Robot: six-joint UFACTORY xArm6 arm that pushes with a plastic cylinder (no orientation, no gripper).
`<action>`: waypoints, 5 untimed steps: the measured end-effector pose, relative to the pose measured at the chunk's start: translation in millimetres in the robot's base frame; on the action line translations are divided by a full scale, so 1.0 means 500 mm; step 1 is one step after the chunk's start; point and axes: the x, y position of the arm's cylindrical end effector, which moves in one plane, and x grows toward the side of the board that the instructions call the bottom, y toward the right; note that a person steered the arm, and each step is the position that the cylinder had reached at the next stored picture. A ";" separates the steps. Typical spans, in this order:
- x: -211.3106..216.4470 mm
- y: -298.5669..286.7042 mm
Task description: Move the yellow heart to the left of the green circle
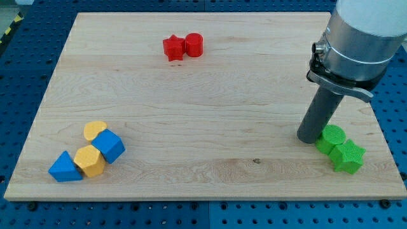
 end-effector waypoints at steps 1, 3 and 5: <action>0.000 0.000; 0.000 -0.226; -0.036 -0.463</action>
